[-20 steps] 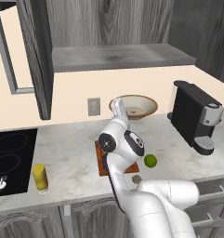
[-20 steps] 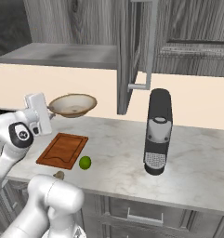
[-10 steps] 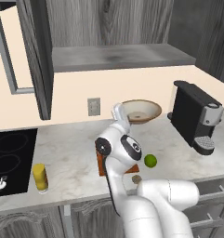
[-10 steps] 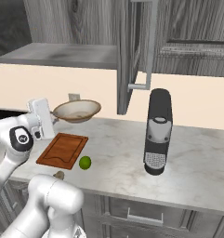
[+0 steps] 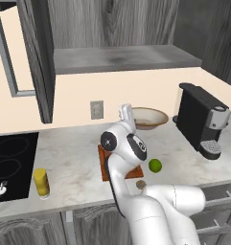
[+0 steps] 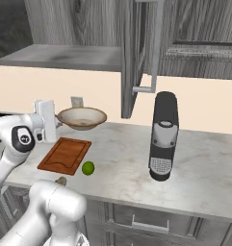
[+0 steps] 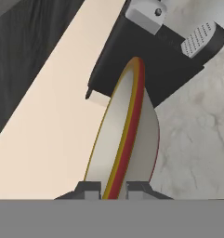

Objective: Open the cabinet. Place the bowl and condiment on the counter. Then place the lime and garlic on the cutting board.

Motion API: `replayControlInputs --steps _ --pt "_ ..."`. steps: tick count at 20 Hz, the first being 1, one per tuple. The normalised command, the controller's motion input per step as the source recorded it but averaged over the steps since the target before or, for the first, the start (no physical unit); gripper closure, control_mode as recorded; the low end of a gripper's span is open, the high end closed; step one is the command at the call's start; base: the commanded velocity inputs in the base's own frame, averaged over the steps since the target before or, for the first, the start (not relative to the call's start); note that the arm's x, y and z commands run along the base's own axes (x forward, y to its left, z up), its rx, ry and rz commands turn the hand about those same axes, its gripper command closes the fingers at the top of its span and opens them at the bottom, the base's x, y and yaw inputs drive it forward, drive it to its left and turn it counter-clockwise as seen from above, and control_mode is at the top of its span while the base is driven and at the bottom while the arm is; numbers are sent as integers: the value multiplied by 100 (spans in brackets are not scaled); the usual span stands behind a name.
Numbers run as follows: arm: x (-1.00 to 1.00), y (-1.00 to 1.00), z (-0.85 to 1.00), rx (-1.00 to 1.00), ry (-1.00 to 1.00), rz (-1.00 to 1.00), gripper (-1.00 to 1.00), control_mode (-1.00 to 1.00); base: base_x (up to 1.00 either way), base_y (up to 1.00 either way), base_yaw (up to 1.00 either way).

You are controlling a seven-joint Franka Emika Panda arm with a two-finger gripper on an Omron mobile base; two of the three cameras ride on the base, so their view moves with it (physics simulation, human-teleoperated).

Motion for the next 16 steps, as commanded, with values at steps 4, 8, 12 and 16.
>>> replayControlInputs --steps 4,8,12,16 --pt "17 4 -15 6 0 -9 100 -100 0 0 0" --pt "23 1 -24 4 -4 -8 100 -100 0 0 0" --pt "15 0 -24 8 -5 -7 100 -100 0 0 0" --pt "10 0 -21 13 -4 -3 100 -100 0 0 0"
